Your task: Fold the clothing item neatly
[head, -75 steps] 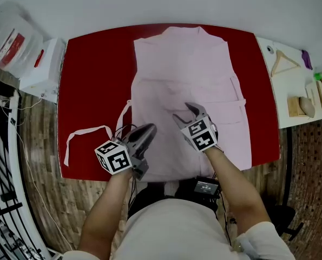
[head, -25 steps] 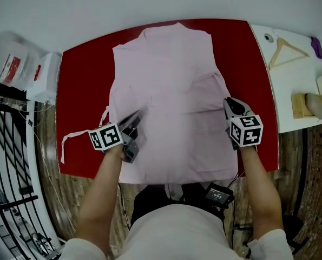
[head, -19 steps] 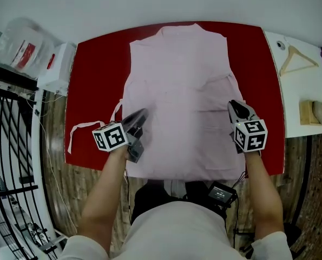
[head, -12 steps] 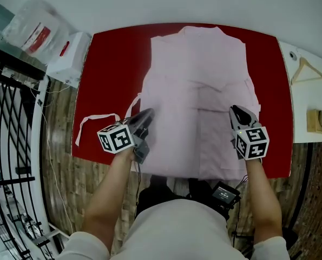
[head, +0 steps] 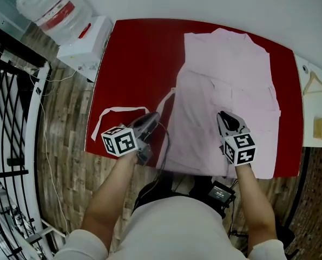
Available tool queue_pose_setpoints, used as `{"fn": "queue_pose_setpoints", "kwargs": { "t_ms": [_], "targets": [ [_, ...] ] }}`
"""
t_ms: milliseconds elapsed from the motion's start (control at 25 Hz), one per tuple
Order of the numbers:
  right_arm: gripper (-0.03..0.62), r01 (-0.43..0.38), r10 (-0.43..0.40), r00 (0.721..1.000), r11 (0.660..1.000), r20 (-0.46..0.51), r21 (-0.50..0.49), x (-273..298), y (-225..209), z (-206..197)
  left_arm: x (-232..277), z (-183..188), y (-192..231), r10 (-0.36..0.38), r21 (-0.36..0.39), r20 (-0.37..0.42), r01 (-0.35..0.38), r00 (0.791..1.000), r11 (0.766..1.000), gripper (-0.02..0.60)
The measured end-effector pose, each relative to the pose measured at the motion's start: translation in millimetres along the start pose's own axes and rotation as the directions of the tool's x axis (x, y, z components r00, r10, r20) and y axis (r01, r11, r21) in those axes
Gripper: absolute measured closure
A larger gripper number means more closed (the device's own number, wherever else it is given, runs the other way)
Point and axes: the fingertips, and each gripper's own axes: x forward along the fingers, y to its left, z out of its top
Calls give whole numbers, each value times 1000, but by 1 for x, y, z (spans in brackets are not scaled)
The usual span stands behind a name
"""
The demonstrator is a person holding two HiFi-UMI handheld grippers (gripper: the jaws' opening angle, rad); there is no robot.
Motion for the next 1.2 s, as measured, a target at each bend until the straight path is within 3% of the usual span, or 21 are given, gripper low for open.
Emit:
{"fn": "queue_pose_setpoints", "kwargs": {
  "t_ms": [480, 760, 1000, 1200],
  "targets": [
    [572, -155, 150, 988, 980, -45, -125, 83, 143, 35, -75, 20, 36, -36, -24, 74, 38, 997, 999, 569],
    [572, -280, 266, 959, 938, -92, -203, 119, 204, 40, -104, 15, 62, 21, -67, 127, -13, 992, 998, 569],
    [572, -383, 351, 923, 885, -158, -267, 141, 258, 29, -139, 10, 84, 90, -107, 176, -72, 980, 992, 569],
    [572, -475, 421, 880, 801, -222, -364, 156, 310, 20, -168, 5, 103, 150, -149, 226, -118, 963, 982, 569]
  ]
}}
